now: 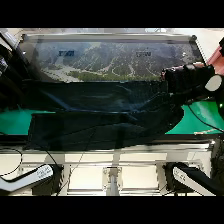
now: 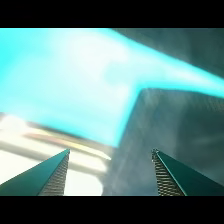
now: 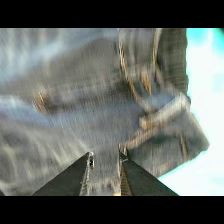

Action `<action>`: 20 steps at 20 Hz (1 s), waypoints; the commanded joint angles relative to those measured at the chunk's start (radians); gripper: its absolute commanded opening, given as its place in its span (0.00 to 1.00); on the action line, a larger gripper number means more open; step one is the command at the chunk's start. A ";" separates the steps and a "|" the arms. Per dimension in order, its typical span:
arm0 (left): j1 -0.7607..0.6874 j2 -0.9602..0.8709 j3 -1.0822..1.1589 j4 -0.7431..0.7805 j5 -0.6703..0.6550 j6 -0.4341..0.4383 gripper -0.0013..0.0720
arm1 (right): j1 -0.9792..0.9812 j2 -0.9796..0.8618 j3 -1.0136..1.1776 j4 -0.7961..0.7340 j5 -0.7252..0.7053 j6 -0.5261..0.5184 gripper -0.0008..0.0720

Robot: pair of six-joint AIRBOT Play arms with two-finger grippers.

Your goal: Fold the clothes and pants, and hang the long-sleeved shirts on hangers.

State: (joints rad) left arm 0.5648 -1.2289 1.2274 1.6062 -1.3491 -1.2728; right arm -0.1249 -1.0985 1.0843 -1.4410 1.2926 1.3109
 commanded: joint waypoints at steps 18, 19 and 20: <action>0.225 0.279 -0.590 0.079 0.102 -0.127 0.78 | -0.008 0.030 -0.248 0.056 -0.026 0.018 0.30; 0.225 0.279 -0.591 0.086 0.126 -0.126 0.78 | -0.008 0.030 -0.248 0.056 -0.026 0.018 0.30; 0.225 0.279 -0.592 0.085 0.151 -0.127 0.78 | -0.008 0.030 -0.248 0.056 -0.026 0.019 0.30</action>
State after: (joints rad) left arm 0.7879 -0.9524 0.6392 1.6749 -1.2770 -1.3926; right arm -0.1326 -1.0695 0.8371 -1.3861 1.2667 1.3281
